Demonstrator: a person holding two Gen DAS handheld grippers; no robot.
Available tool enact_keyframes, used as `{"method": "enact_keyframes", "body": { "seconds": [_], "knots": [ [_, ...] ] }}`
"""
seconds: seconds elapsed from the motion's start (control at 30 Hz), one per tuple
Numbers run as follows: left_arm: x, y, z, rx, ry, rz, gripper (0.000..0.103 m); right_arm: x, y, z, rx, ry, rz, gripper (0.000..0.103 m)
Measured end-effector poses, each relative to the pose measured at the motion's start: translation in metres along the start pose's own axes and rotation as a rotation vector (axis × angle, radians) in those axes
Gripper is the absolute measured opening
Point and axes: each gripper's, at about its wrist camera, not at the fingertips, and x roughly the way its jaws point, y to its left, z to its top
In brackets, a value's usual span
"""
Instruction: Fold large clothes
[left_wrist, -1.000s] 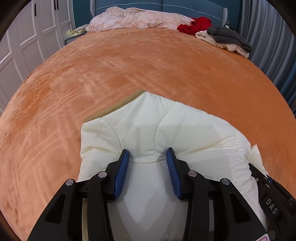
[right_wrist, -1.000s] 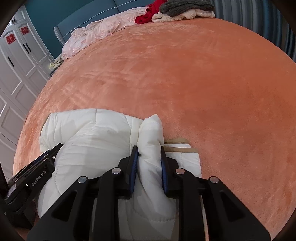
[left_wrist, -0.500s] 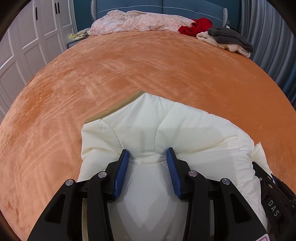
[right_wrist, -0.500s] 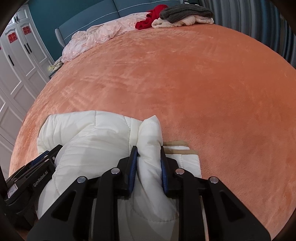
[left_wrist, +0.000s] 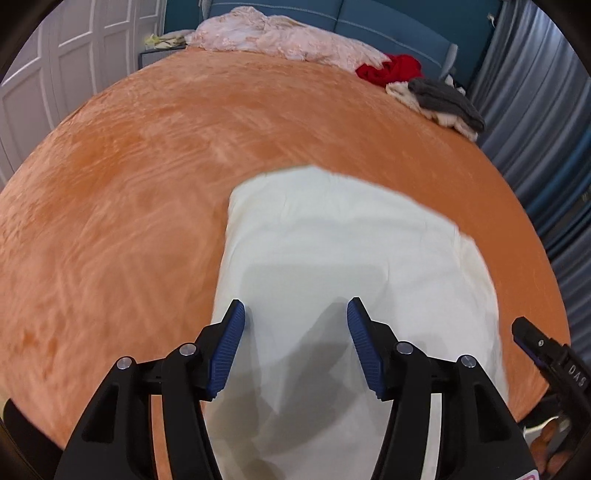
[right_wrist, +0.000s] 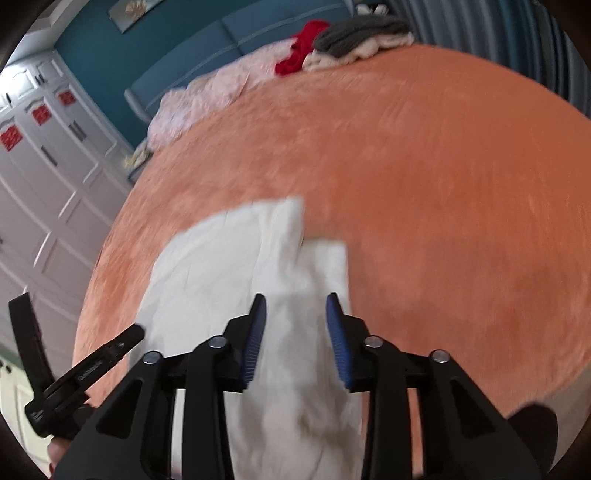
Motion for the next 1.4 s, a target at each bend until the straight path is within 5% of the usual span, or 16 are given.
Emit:
{"method": "enact_keyframes", "body": {
  "seconds": [0.07, 0.3, 0.63, 1.07, 1.1, 1.17, 1.23, 1.4],
  "knots": [
    [-0.005, 0.001, -0.008, -0.002, 0.016, -0.003, 0.056, 0.002, 0.004, -0.009, -0.019, 0.063, 0.001, 0.014],
    [-0.007, -0.003, -0.031, 0.067, 0.029, 0.042, 0.058, 0.023, 0.004, -0.032, -0.042, 0.176, -0.061, 0.013],
    [0.001, -0.008, -0.043, 0.112, 0.003, 0.092, 0.058, 0.039, 0.018, -0.042, -0.148, 0.151, -0.142, 0.014],
    [-0.001, -0.006, -0.042, 0.094, 0.011, 0.080, 0.058, 0.031, 0.014, -0.038, -0.125, 0.151, -0.113, 0.016],
    [-0.005, -0.001, -0.038, 0.065, 0.032, 0.049, 0.058, 0.025, 0.012, -0.036, -0.102, 0.150, -0.096, 0.017],
    [-0.014, 0.014, -0.031, -0.005, 0.059, -0.019, 0.058, 0.008, 0.001, -0.030, -0.044, 0.137, -0.064, 0.051],
    [-0.020, 0.035, -0.029, -0.106, 0.083, -0.091, 0.065, -0.006, -0.011, -0.028, 0.004, 0.107, -0.029, 0.073],
    [-0.005, 0.080, -0.037, -0.344, 0.197, -0.245, 0.071, 0.003, -0.039, -0.032, 0.129, 0.183, 0.060, 0.081]
  ]
}}
